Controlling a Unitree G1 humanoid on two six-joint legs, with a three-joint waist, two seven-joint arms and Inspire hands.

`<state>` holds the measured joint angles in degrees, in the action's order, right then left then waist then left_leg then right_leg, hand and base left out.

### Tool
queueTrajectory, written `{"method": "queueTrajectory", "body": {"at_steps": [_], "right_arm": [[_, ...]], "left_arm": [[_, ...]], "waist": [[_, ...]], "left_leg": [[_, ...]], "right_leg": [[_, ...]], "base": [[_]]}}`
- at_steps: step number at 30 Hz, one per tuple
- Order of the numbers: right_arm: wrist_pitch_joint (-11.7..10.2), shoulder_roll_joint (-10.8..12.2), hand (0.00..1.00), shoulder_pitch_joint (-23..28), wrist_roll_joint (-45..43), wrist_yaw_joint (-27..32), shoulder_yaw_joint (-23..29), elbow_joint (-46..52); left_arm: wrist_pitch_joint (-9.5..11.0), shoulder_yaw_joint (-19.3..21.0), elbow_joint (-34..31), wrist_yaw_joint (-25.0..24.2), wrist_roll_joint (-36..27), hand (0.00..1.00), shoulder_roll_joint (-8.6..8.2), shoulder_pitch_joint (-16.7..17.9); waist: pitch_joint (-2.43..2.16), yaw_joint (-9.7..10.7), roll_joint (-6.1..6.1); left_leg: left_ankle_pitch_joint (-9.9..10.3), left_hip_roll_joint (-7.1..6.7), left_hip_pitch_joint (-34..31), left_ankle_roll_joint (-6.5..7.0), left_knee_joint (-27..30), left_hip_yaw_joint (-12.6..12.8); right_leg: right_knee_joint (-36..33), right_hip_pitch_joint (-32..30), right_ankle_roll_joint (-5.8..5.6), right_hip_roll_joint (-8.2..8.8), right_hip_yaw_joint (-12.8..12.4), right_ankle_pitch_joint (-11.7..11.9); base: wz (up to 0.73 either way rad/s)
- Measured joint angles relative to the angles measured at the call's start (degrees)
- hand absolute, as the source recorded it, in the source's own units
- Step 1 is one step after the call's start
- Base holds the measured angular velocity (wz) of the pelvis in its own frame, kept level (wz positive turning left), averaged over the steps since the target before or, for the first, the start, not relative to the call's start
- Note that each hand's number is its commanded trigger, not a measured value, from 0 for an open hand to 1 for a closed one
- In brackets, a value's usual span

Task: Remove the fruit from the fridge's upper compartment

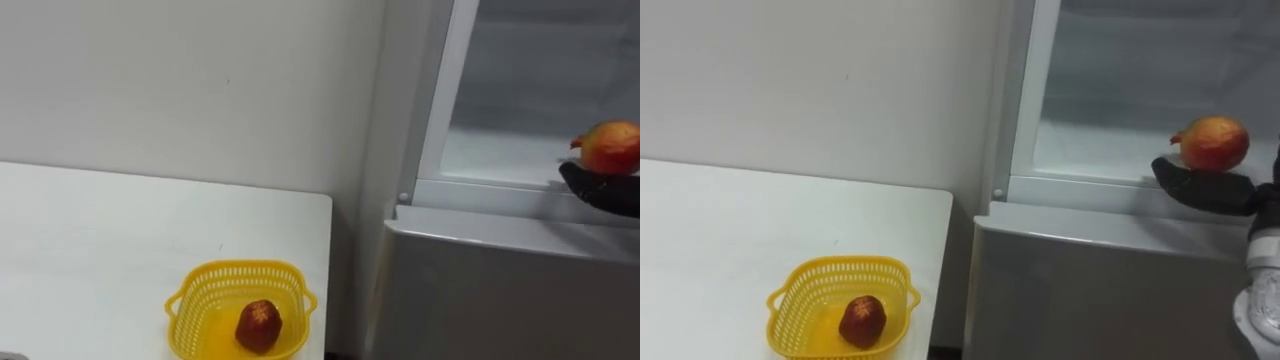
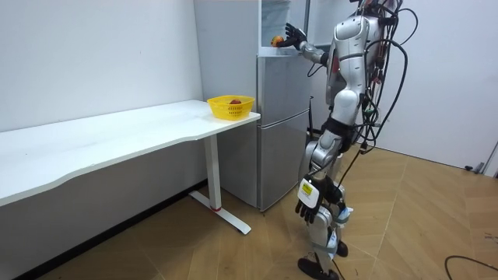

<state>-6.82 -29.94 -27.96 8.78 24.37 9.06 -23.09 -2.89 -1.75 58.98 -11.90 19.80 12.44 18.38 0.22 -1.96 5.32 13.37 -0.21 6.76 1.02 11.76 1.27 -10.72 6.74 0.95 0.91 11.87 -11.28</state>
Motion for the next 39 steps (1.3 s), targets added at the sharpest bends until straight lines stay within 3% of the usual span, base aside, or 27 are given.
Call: {"method": "queueTrajectory", "body": {"at_steps": [3, 11, 26, 39], "right_arm": [[0.64, -1.32, 0.00, -0.90, 0.98, 0.04, -1.06, -1.72], [1.96, -1.78, 0.00, -0.95, 1.88, 0.02, -1.15, -2.01], [3.85, -2.19, 0.00, -2.69, 2.22, -0.11, -1.62, -3.90], [4.41, -4.58, 0.00, -6.52, 6.35, -7.40, -3.27, -12.81]], "left_arm": [[-0.92, 0.01, -0.04, 0.03, -0.09, 0.00, 0.51, 0.17], [-1.06, 0.01, -0.04, 0.39, -0.08, 0.00, 1.90, -0.02], [-3.10, 0.42, -1.73, 0.14, -0.02, 0.00, 2.09, 0.47], [-3.51, 0.64, -3.58, -0.45, 0.17, 0.00, 2.21, 1.95]], "waist": [[-0.12, -0.08, 0.17], [-0.31, -0.05, 0.48], [-0.33, -0.06, 0.65], [-0.37, 0.04, 0.56]], "left_leg": [[-0.01, 0.08, -0.16, 0.00, -0.01, -0.39], [-0.01, 0.34, -0.28, -0.02, -0.07, -0.81], [-0.06, 0.25, -1.25, -0.03, 1.06, -1.71], [-0.06, -0.22, -1.22, 0.00, 1.16, -1.63]], "right_leg": [[-0.01, -0.04, 0.00, -0.02, 0.36, 0.00], [-0.08, 0.20, 0.00, 0.06, 1.01, 0.00], [-0.23, 0.45, 0.00, 0.56, 2.61, 0.00], [-0.63, 0.22, 0.00, 0.52, 2.63, 0.00]], "base": [[0.00], [0.01], [0.04], [0.00]]}}
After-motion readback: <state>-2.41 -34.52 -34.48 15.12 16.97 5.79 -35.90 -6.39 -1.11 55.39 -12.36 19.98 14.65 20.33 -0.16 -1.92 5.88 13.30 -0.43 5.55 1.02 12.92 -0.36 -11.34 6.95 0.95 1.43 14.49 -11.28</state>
